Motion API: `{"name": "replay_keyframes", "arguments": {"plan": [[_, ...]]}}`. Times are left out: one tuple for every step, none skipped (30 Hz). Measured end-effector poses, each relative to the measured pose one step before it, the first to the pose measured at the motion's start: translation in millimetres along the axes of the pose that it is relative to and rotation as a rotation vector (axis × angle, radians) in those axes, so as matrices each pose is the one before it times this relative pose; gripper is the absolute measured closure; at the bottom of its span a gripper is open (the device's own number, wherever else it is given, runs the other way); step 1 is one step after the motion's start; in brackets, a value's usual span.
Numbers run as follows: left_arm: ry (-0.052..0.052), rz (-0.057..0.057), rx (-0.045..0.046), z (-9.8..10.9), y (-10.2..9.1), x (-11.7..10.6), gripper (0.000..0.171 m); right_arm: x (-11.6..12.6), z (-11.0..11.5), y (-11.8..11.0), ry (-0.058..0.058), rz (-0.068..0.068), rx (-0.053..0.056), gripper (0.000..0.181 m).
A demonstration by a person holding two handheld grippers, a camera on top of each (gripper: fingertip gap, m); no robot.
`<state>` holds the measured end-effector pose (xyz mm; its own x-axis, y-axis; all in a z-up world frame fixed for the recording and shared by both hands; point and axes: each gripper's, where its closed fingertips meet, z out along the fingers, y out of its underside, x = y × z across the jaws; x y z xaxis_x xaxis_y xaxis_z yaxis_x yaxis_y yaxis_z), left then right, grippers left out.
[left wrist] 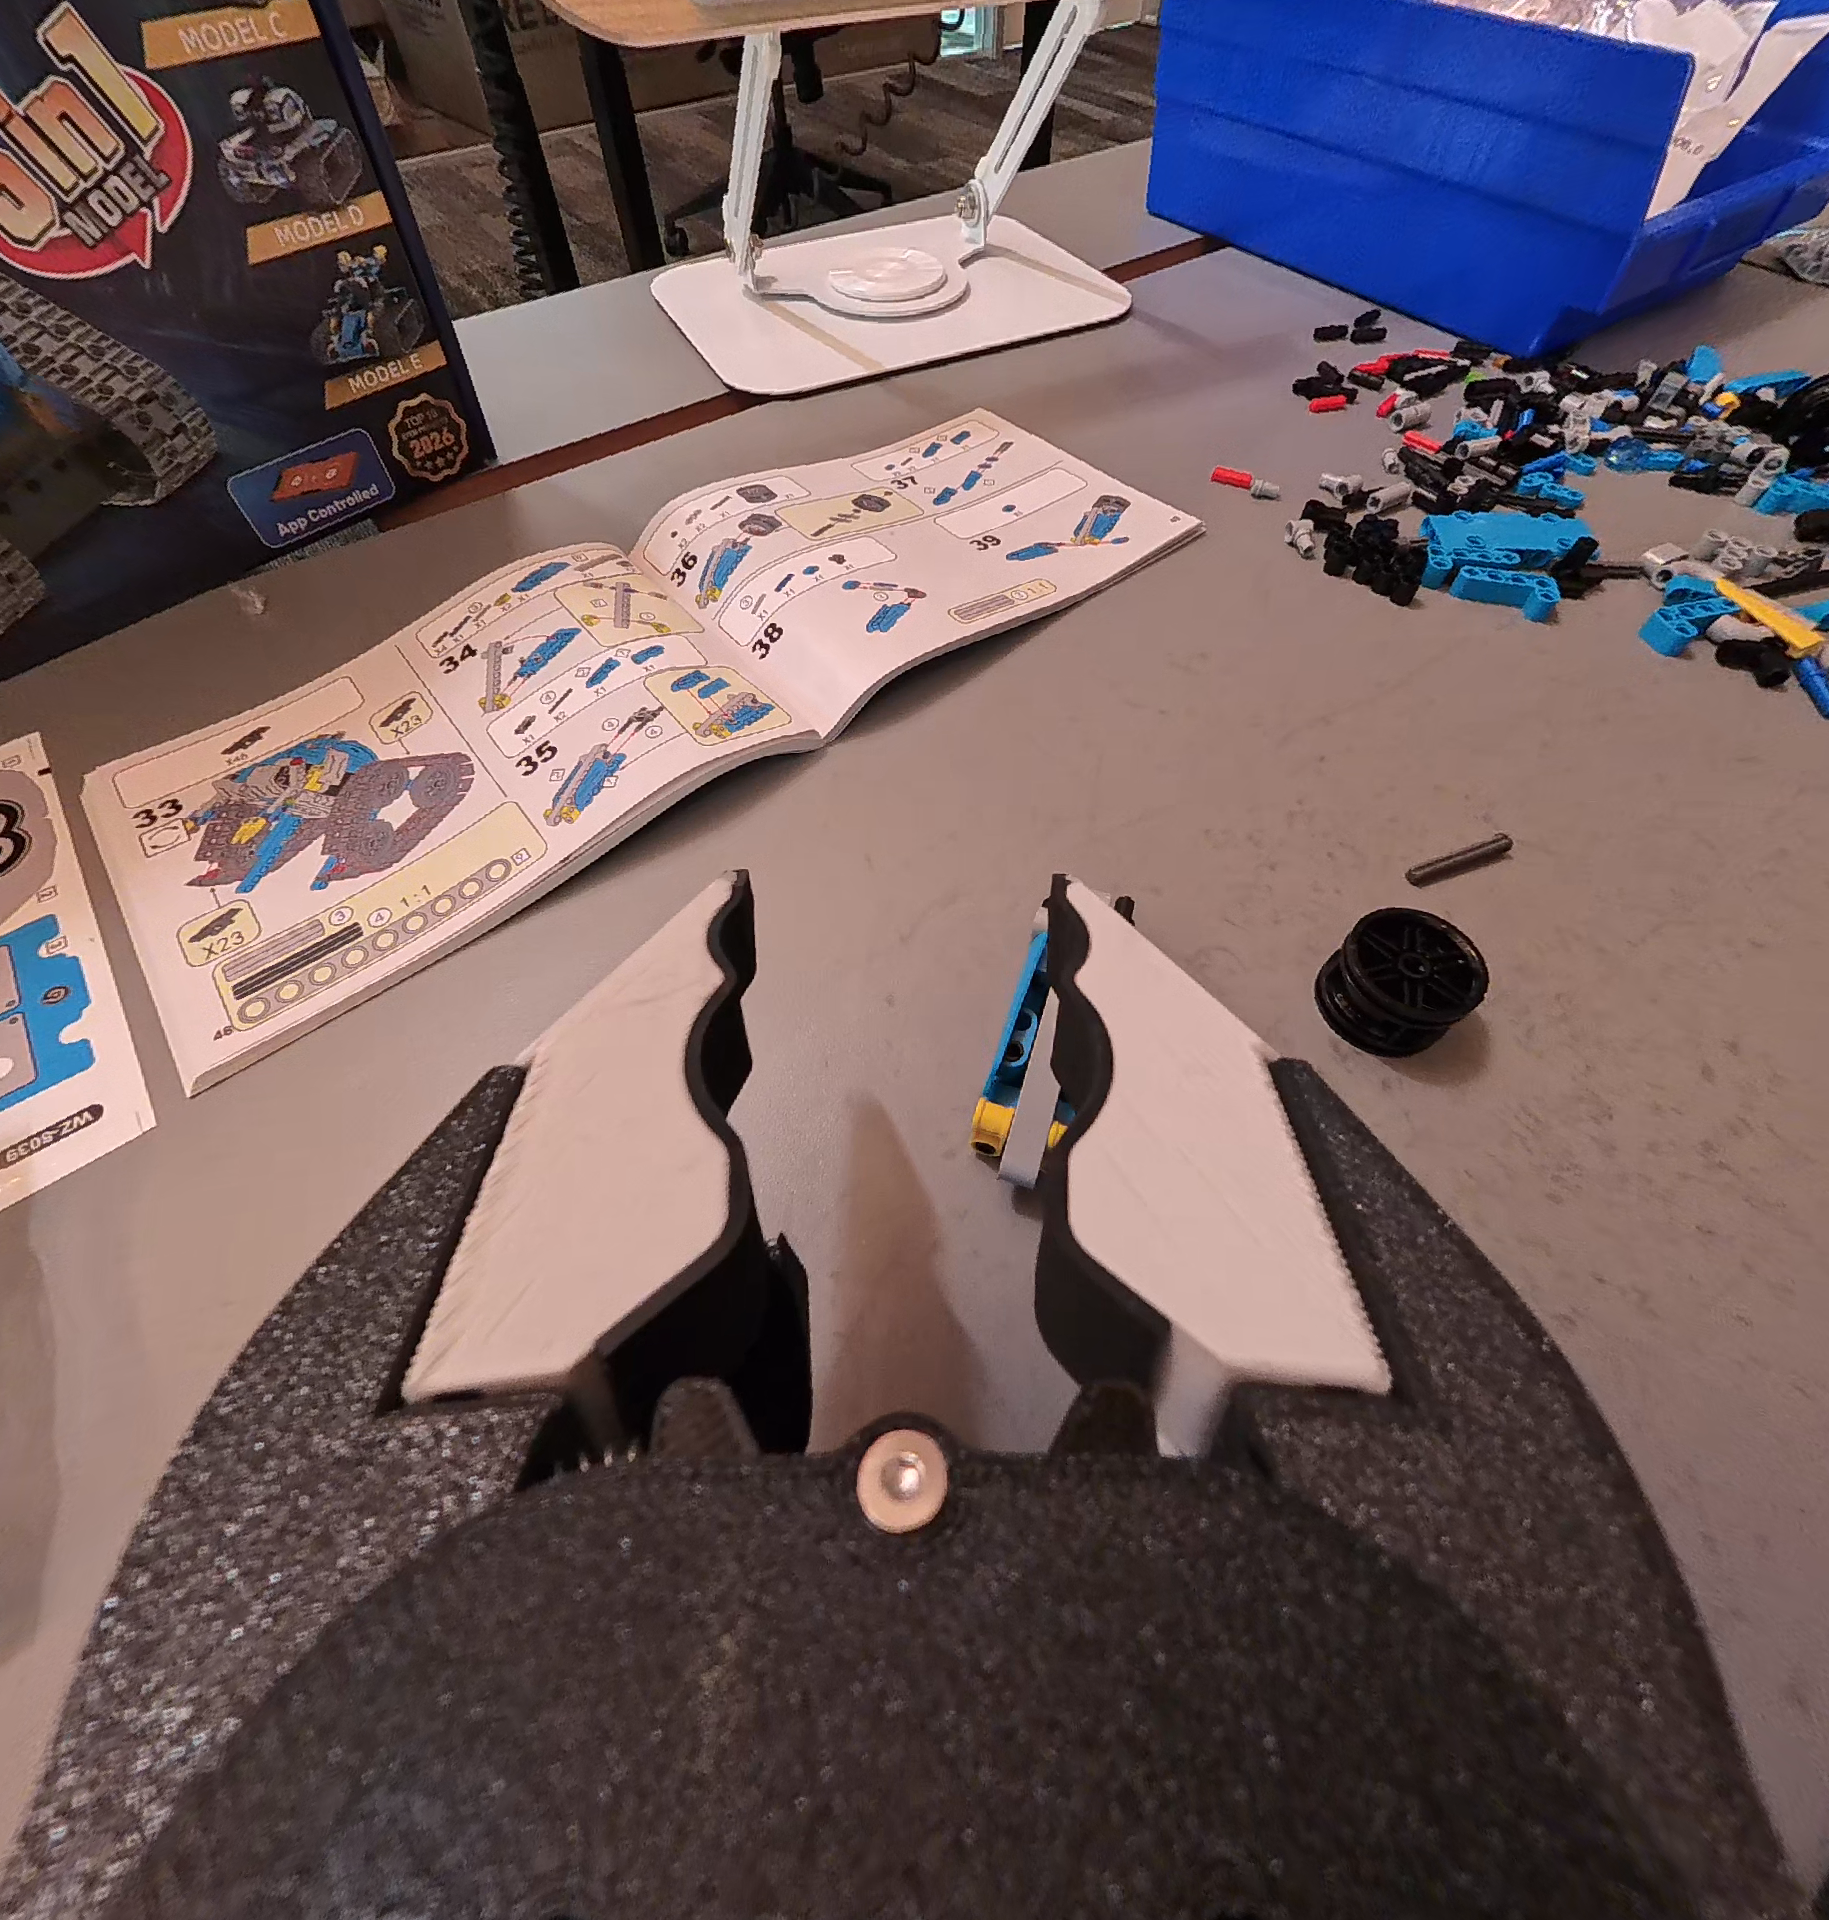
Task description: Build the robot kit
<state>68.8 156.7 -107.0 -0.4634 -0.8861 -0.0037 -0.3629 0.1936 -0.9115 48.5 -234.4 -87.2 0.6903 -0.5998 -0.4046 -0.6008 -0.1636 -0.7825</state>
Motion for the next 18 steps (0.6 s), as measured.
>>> {"name": "replay_keyframes", "arguments": {"plan": [[0.0003,0.0003,0.00085,-0.14,-0.14,0.11,0.115,-8.88,-2.51,-8.00,-0.0752,0.0395,0.0569,0.174],[-0.0001,0.0001,0.00088,-0.18,-0.12,-0.01,0.115,-7.85,-2.51,-7.81,-0.0675,0.0339,0.0571,0.174],[0.0004,-0.0004,0.00066,-0.12,-0.13,0.04,0.115,-6.45,-2.15,-6.35,-0.0570,0.0283,0.0472,0.174],[0.0003,-0.0005,0.00017,-0.11,0.03,0.03,0.115,-5.26,-1.57,-4.43,-0.0458,0.0205,0.0332,0.174],[0.0001,-0.0003,-0.00015,0.07,-0.01,-0.01,0.115,-4.18,-1.13,-3.33,-0.0353,0.0141,0.0254,0.174],[-0.0001,-0.0002,0.00019,-0.07,-0.10,-0.09,0.115,-3.73,-0.64,-2.07,-0.0286,0.0102,0.0161,0.174],[0.0001,-0.0001,-0.00016,0.03,0.11,0.03,0.115,-3.85,-0.36,-2.03,-0.0274,0.0087,0.0143,0.174],[0.0002,0.0000,-0.00042,0.09,0.00,0.07,0.115,-2.46,-0.41,-1.89,-0.0185,0.0083,0.0123,0.174],[-0.0003,0.0003,-0.00012,0.03,0.00,0.03,0.115,-0.85,-0.16,-0.96,-0.0090,0.0063,0.0060,0.174],[-0.0001,0.0003,-0.00001,0.00,0.00,-0.04,0.115,1.31,0.21,0.41,0.0047,0.0038,-0.0021,0.174],[-0.0001,0.0003,-0.00007,0.08,0.08,0.05,0.115,3.28,0.80,1.90,0.0174,-0.0002,-0.0103,0.174],[-0.0005,0.0004,-0.00067,0.08,0.04,-0.06,0.115,5.26,1.72,3.43,0.0337,-0.0029,-0.0193,0.174],[-0.0010,0.0003,-0.00153,0.34,0.23,-0.26,0.115,6.41,3.29,4.87,0.0491,-0.0064,-0.0292,0.174],[-0.0009,0.0001,-0.00191,0.36,0.27,-0.14,0.115,6.11,4.87,6.56,0.0586,-0.0166,-0.0411,0.174],[-0.0012,0.0002,-0.00154,0.14,0.32,-0.27,0.115,5.19,6.09,7.04,0.0650,-0.0282,-0.0458,0.174],[-0.0027,0.0009,-0.00009,-0.05,0.14,-0.61,0.115,4.61,6.49,6.09,0.0712,-0.0338,-0.0408,0.174],[-0.0022,0.0002,0.00108,-0.25,-0.11,-0.50,0.115,1.85,6.61,4.89,0.0565,-0.0343,-0.0320,0.174],[0.0004,-0.0016,0.00128,-0.20,-0.15,-0.13,0.115,0.05,6.13,3.29,0.0425,-0.0290,-0.0198,0.174]]}}
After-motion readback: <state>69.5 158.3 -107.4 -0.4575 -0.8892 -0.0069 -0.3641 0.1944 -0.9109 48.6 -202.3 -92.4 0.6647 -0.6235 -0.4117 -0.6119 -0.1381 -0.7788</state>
